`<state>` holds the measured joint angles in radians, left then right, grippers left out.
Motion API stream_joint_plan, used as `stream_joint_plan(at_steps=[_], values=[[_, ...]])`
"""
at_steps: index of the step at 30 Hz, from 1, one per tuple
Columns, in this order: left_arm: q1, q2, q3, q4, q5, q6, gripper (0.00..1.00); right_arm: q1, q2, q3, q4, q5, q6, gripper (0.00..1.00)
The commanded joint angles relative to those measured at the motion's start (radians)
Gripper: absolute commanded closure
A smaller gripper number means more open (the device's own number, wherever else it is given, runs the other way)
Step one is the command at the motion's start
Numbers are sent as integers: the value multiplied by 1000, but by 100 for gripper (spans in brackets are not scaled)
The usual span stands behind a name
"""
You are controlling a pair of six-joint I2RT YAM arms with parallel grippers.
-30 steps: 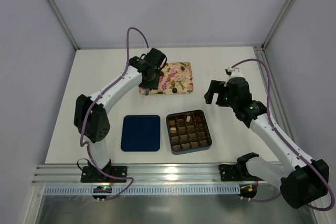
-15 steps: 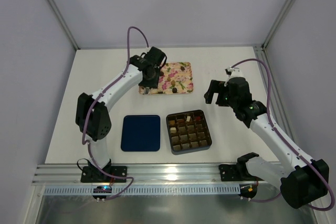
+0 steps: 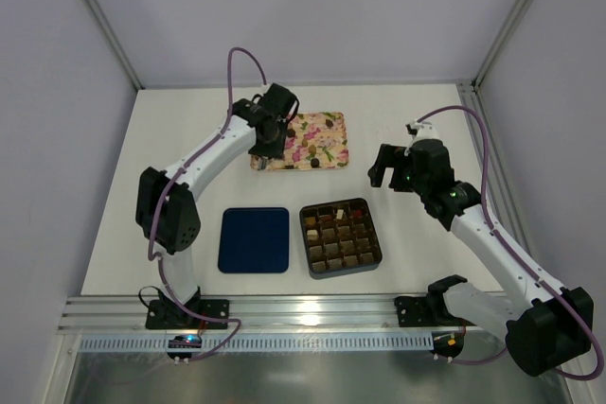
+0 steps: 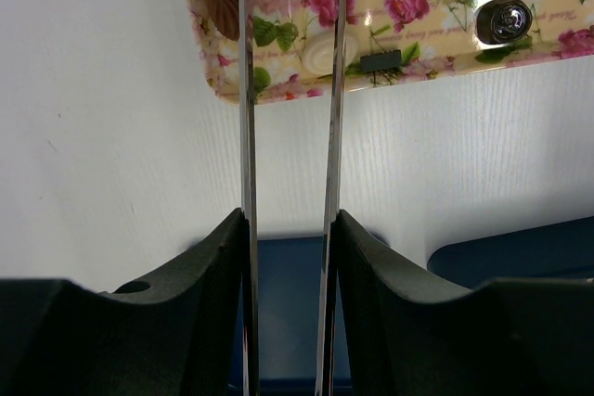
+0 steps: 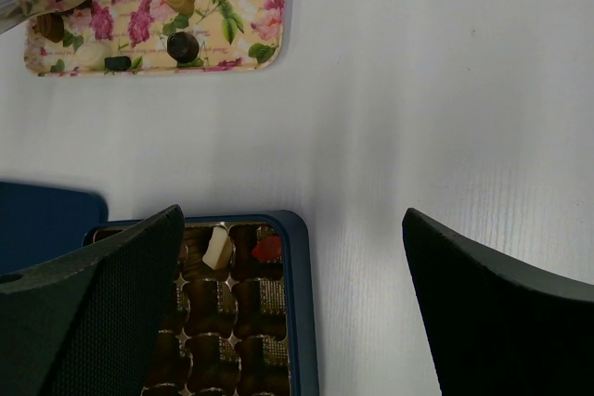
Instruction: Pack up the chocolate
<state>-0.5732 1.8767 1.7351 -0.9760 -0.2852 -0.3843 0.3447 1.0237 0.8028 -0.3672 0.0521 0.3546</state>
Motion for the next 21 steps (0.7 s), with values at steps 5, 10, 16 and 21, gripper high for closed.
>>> stream_joint_plan(at_steps=[5, 10, 16, 21], values=[[24, -36, -3, 40, 0, 15, 58, -3, -1, 19, 30, -6, -3, 0], [26, -27, -6, 39, 12, 19, 58, -3, -2, 19, 28, -3, -2, 0], [26, -24, -12, 49, 26, 19, 59, -3, -4, 15, 28, 0, -2, 0], [26, -17, -9, 42, 29, 21, 59, -3, -4, 15, 28, 2, 0, 0]])
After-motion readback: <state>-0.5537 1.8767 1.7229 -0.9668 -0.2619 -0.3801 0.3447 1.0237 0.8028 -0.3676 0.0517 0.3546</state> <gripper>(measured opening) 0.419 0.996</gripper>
